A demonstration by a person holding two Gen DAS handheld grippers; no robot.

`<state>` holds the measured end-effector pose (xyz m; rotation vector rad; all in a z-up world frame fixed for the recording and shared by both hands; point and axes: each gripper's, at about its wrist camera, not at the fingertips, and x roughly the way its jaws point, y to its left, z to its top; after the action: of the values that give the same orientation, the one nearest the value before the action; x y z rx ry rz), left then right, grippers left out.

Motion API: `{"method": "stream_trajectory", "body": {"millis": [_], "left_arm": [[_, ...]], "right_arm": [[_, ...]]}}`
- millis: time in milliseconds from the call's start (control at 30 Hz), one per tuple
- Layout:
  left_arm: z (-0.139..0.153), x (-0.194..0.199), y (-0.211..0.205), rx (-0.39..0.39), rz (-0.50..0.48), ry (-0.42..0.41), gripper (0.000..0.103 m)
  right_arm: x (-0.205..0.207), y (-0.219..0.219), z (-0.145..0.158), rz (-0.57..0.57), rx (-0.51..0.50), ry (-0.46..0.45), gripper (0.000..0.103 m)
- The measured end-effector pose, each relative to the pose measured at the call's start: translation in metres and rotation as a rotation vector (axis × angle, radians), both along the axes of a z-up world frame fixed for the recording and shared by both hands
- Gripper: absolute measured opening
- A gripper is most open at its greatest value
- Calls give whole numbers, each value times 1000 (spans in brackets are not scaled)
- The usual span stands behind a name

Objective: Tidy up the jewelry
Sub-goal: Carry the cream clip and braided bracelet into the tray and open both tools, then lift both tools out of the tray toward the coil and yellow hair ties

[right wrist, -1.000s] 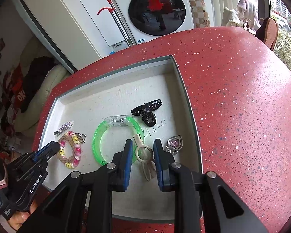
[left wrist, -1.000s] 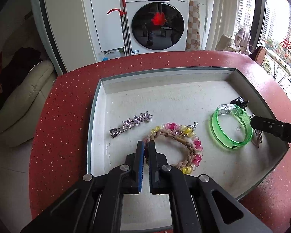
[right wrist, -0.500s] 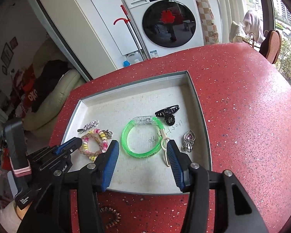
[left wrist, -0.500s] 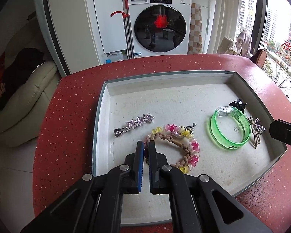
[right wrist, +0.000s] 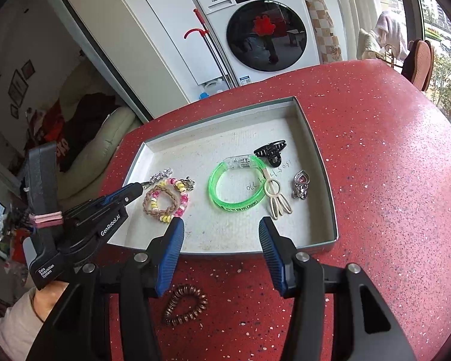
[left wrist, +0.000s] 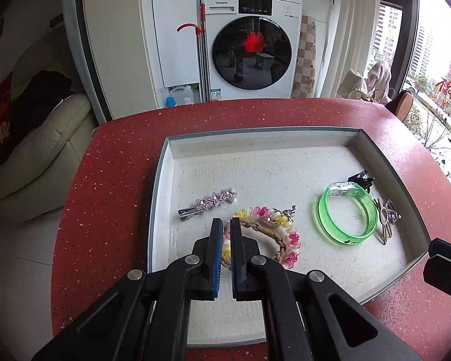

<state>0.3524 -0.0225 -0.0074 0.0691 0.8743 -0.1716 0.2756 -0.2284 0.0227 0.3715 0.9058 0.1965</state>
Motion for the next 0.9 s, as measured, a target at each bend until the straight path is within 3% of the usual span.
{"method": "stream_trajectory", "body": {"millis": [67,200,233,267,333,533,600,633,733,900], "left_arm": [[0,0,2,-12,6,3,22],[0,0,4,-23,15,8,22],[1,0,4,-24,15,8,40],[1,0,4,-25,18,10,102],[5,-2,7,-22,53,-31,103],[29,-4,3,-16,27,-63,103],[35,-10,3,-19,21,-86,103],[39,-12,3,-20,17,-94,103],[45,-22,5,-21,6,-116,103],[50,-40,11,-39,-10,-101,103]], "right_arm": [[-3,1,1,0,3,-4,64],[-6,4,1,6,-4,-4,65],[-6,4,2,8,-8,-5,65],[-7,5,3,7,-10,-7,65],[-8,5,5,5,-12,-12,65],[-13,1,7,0,-11,-14,65],[-15,3,9,5,-24,-20,73],[-17,5,10,7,-34,-25,86],[-25,10,14,22,-50,-55,103],[-41,16,24,40,-47,-103,103]]}}
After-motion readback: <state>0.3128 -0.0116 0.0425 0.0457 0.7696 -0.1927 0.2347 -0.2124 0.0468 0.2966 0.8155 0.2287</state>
